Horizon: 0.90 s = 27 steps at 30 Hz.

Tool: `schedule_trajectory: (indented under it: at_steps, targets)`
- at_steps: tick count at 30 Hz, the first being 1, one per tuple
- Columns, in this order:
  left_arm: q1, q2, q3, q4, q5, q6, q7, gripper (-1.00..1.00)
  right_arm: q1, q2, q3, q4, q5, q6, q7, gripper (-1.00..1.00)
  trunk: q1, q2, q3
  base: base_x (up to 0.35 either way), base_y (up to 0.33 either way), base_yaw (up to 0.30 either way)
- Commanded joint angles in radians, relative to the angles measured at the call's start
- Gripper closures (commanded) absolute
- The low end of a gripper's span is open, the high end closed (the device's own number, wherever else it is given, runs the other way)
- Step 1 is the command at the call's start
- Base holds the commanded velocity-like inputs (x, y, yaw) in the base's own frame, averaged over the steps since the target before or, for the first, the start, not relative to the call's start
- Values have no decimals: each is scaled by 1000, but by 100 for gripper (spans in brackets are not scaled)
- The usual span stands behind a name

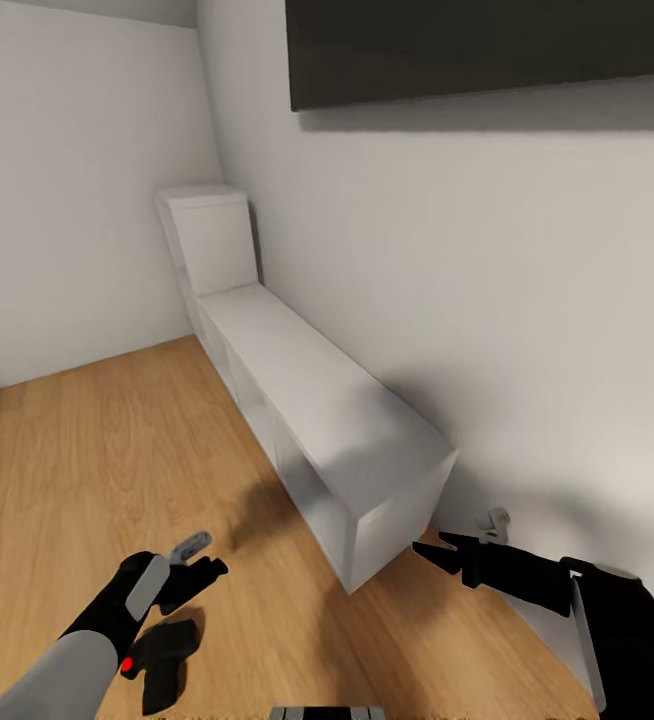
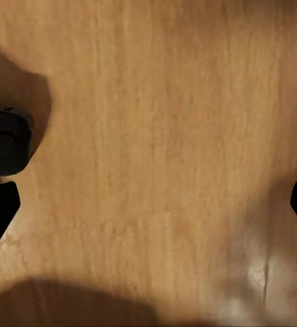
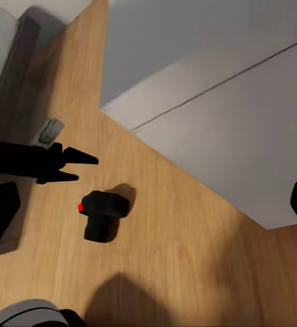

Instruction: Attach the digital camera to the camera tripod in the bedroom.

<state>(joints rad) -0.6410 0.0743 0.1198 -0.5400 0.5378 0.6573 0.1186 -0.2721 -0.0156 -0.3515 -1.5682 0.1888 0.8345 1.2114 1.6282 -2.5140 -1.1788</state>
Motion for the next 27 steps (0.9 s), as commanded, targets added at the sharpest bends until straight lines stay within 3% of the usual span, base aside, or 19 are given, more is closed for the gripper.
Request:
schedule_trajectory:
  at_steps: [1,2,3,4,10,11,12,22,24,27]
  targets:
    - [0,-8,2,-3,21,4,9,-100,-1,0,-1,-1,10,7,10,-100,0,-1,-5,0,0,0]
    - [0,-13,3,-3,28,4,8,-100,-1,0,-1,-1,9,7,10,-100,1,-1,-9,0,0,0]
    - [0,-20,16,-4,56,2,8,-100,-1,0,-1,-1,9,7,10,-100,1,-1,-13,0,0,0]
    - [0,-26,74,-2,160,-1,8,-100,-1,1,-1,-1,9,7,10,-100,2,-1,-16,0,0,0]
    - [0,-30,137,-3,317,-37,11,-100,-1,1,-1,-1,9,7,10,-100,4,-3,-40,0,0,0]
    - [0,-32,148,-9,377,-60,27,-100,-1,0,-1,-1,9,7,10,-100,5,-3,-44,0,0,0]
    - [0,-33,153,-17,409,-71,53,-100,-1,0,-1,-1,10,7,10,-100,5,-3,-47,0,0,0]
    - [0,-59,162,-111,555,-142,298,-100,-1,0,-1,-1,9,8,10,-100,10,-6,-86,0,0,0]
    - [0,-81,161,-173,635,-251,434,-100,-1,0,-1,-1,9,8,10,-100,11,-6,-94,0,0,0]
    - [0,-91,161,-235,677,-337,542,-100,-1,0,-1,-1,9,8,10,-100,12,-7,-105,0,0,0]
